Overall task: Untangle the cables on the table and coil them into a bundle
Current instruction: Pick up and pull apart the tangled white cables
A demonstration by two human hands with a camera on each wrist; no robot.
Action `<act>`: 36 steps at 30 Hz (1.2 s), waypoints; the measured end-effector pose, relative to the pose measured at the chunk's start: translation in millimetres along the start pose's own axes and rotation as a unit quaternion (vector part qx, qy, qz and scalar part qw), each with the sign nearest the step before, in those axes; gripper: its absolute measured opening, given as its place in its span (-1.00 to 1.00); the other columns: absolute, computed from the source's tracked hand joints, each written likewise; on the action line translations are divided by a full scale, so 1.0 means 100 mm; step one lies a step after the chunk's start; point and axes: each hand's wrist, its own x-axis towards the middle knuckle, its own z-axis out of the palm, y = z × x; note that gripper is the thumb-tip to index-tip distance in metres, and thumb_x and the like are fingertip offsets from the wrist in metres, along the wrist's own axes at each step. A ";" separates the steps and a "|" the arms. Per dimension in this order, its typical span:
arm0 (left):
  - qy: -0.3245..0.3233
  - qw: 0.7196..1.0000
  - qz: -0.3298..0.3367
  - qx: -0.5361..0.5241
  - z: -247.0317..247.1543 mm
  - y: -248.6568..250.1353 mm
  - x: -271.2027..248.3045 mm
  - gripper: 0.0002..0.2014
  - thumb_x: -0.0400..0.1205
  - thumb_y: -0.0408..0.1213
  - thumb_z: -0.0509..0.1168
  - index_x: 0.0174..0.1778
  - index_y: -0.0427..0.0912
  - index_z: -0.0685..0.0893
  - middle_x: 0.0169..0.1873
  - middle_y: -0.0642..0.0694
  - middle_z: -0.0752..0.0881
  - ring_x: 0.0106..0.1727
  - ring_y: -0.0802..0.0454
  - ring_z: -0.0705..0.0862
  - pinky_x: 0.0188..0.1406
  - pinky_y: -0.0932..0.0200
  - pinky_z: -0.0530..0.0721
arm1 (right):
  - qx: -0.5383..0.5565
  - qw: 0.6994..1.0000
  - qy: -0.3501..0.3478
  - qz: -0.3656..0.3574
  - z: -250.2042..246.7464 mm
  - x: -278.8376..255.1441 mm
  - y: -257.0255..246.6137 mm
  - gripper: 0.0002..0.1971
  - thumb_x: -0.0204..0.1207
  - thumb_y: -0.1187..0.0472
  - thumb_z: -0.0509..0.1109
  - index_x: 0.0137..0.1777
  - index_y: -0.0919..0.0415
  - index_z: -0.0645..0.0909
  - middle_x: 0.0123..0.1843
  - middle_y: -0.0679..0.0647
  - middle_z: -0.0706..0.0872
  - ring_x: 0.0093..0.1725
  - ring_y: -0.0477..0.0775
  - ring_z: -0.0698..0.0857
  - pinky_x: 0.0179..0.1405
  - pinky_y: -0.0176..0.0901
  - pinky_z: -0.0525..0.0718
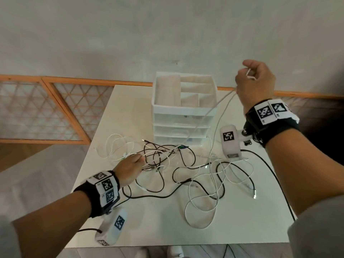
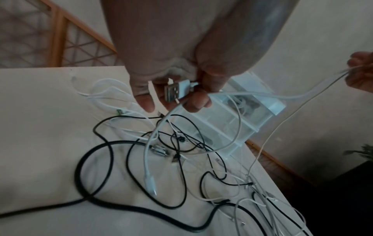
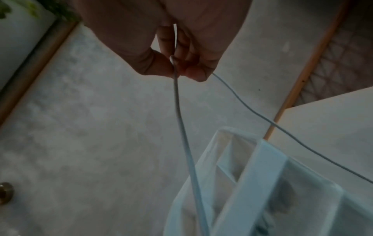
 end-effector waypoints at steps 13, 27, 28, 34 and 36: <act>0.043 0.994 -0.092 -0.037 -0.07 0.11 0.12 -0.69 0.75 -0.22 0.05 -0.29 -0.17 0.51 -0.47 -0.04 0.46 -0.36 -0.05 0.44 -0.35 0.09 0.37 | -0.170 0.979 -0.075 -0.087 0.04 0.28 0.26 -0.46 0.47 0.26 0.33 0.49 0.08 0.47 0.47 -0.02 0.57 0.11 0.00 0.63 0.35 -0.02 0.63; -0.060 0.974 0.052 -0.210 -0.09 1.02 0.04 -0.68 0.79 -0.28 0.13 -0.15 -0.40 0.66 -0.49 -0.07 0.47 -0.49 0.04 0.45 -0.53 0.29 0.44 | -0.189 0.909 -0.334 -0.162 0.38 -1.42 0.70 -0.88 0.53 0.06 0.49 -0.02 0.05 0.76 -0.18 -0.08 0.72 -0.23 -0.15 0.64 -0.19 -0.18 0.62; -0.070 0.977 0.054 -0.195 -0.09 1.00 0.01 -0.67 0.79 -0.25 0.12 -0.15 -0.37 0.66 -0.49 -0.06 0.49 -0.48 0.04 0.49 -0.51 0.29 0.47 | -0.172 0.925 -0.310 -0.138 0.37 -1.37 0.69 -0.91 0.55 0.11 0.50 -0.12 0.09 0.79 -0.29 -0.06 0.73 -0.32 -0.17 0.62 -0.24 -0.19 0.58; -0.097 0.977 0.051 -0.183 -0.15 0.83 -0.18 -0.64 0.80 -0.12 0.08 -0.15 -0.24 0.63 -0.55 0.08 0.31 -0.57 0.13 0.20 -0.64 0.31 0.26 | -0.173 0.923 -0.344 -0.024 0.27 -1.37 0.62 -0.73 0.43 0.09 0.61 0.05 -0.02 0.60 -0.23 -0.03 0.70 -0.48 -0.21 0.52 -0.33 -0.35 0.49; -0.082 0.981 0.076 -0.160 -0.17 0.86 -0.24 -0.59 0.79 -0.04 0.08 -0.27 -0.19 0.59 -0.58 0.10 0.29 -0.60 0.15 0.18 -0.67 0.32 0.22 | -0.210 0.916 -0.338 -0.048 0.33 -1.43 0.60 -0.61 0.44 0.03 0.59 0.23 -0.10 0.58 -0.08 -0.04 0.60 -0.34 -0.25 0.50 -0.22 -0.31 0.47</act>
